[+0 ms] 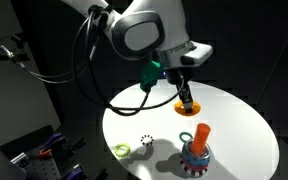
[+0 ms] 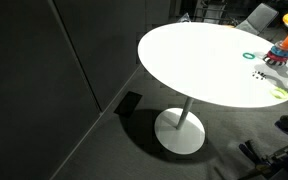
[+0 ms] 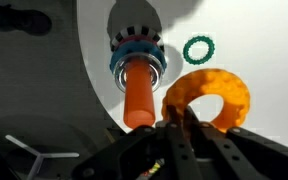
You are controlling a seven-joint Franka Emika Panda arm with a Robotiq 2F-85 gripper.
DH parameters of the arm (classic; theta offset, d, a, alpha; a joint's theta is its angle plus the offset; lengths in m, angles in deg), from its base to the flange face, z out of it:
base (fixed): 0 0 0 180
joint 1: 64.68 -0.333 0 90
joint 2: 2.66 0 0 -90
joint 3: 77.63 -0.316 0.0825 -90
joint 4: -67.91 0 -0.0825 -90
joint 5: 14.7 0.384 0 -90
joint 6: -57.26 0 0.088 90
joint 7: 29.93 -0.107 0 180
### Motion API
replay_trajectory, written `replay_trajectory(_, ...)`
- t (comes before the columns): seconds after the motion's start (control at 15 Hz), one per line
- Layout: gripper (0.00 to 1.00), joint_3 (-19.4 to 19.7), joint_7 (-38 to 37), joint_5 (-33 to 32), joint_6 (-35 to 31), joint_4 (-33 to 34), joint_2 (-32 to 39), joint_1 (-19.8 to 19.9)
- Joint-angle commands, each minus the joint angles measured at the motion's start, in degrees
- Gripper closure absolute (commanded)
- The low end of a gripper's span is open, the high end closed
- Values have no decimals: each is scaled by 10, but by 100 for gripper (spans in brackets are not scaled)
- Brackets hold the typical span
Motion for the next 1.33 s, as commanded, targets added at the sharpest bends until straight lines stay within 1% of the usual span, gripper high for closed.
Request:
replay_trajectory(0.0,96,-2,5,-9,24,16,-6,22)
replay_trajectory(0.6,96,5,2,-6,13,22,11,50)
replay_trajectory(1.27,96,13,-3,10,0,43,49,59)
